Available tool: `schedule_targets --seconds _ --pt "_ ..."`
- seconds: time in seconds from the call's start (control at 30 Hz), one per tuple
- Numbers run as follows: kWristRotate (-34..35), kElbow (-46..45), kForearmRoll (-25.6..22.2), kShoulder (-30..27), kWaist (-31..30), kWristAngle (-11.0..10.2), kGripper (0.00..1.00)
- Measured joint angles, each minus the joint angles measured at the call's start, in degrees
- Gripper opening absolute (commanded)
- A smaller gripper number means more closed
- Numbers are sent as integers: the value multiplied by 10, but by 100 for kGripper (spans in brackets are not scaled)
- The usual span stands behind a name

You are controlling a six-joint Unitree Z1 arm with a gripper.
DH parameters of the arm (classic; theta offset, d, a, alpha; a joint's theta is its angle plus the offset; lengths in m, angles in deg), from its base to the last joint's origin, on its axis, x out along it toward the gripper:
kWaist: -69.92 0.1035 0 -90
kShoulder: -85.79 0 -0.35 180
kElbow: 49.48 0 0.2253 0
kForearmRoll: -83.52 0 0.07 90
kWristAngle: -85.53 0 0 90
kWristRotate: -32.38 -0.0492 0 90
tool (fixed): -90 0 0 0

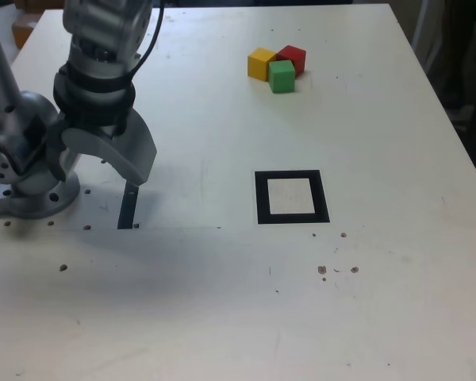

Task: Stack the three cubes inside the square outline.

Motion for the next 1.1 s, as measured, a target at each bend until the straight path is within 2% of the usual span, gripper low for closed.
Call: schedule_targets --seconds 0.53,0.67,0.77,0.87,1.0,1.1 --pt "2 5 0 2 0 2 99" --pt "10 13 0 8 -1 9 99" --pt "10 23 0 10 27 22 99" --pt "-17 47 -4 11 81 29 99" --pt "-45 77 -26 11 114 24 99" --pt "-65 126 -53 11 134 12 99"
